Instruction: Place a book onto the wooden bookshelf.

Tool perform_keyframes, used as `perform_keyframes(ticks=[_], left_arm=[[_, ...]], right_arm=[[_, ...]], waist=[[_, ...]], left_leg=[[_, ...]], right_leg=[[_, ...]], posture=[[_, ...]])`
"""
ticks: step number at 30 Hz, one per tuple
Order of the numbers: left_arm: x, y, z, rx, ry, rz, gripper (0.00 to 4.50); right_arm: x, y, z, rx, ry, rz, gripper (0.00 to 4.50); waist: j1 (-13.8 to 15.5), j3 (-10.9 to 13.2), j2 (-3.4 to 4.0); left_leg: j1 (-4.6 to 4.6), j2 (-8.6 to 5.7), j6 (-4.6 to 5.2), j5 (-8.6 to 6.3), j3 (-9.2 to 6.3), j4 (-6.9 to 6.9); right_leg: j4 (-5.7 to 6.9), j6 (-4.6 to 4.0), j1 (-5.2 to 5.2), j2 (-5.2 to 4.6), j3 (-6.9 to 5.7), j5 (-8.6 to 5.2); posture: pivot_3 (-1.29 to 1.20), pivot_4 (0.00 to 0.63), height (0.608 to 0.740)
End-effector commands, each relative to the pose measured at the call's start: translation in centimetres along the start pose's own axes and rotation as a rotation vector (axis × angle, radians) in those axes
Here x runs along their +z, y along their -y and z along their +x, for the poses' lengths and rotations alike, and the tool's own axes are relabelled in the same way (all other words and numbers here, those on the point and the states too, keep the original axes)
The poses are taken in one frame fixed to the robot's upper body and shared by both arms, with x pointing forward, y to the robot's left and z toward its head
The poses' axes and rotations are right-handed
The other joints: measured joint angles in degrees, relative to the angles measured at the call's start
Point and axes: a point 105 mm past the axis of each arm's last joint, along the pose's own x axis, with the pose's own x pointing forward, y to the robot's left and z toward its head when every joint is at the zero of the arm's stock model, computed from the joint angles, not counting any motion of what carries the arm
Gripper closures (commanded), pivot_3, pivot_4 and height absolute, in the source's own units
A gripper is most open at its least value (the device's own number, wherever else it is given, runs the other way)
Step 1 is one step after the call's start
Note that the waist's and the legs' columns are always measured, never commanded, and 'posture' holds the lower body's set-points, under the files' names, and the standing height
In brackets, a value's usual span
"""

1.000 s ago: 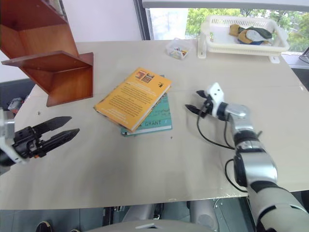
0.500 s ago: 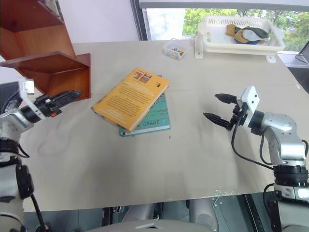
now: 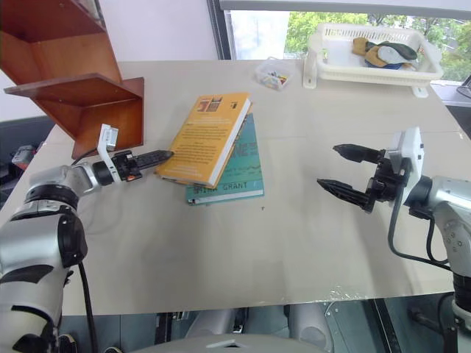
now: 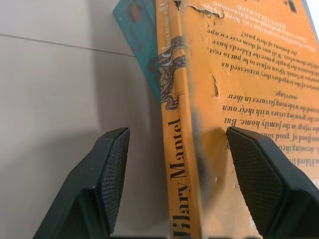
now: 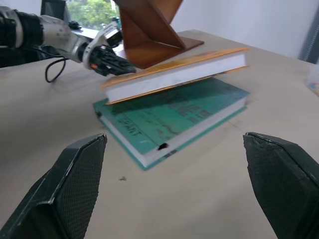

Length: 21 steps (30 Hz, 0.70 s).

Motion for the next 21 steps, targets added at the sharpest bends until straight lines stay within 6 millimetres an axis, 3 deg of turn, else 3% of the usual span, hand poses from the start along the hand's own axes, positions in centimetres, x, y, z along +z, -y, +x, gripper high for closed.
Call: perform_keyframes(ticks=[1,10,21], left_arm=[[0.7,0.8,0.1,-0.05,0.017,-0.013,1.15],[0.2,2.6,-2.3,-0.235,-0.056,-0.089,1.15],[-2.9,3.3,-4.5,-0.319,-0.117,-0.193,1.15]], right_arm=[[1.3,-0.1,-0.7,-0.023,0.025,-0.046,0.0],[0.7,0.1,-0.7,-0.033,0.027,-0.037,0.0],[0.8,0.7,-0.8,-0.013,0.029,-0.041,0.0]], waist=[[0.0,0.0,-0.02],[-0.5,0.0,-0.03],[-0.1,0.0,-0.03]], left_leg=[[0.0,-0.02,0.01,0.0,-0.01,0.02],[0.05,-0.02,-0.06,0.05,0.04,0.1],[0.04,0.02,-0.03,0.03,0.03,0.1]], right_leg=[[0.03,0.03,0.01,-0.01,-0.01,0.02],[0.18,0.04,-0.01,0.14,0.04,0.03],[0.16,0.04,-0.01,-0.01,0.14,0.03]], posture=[[0.0,0.15,0.74],[0.0,0.15,0.74],[0.0,0.15,0.74]])
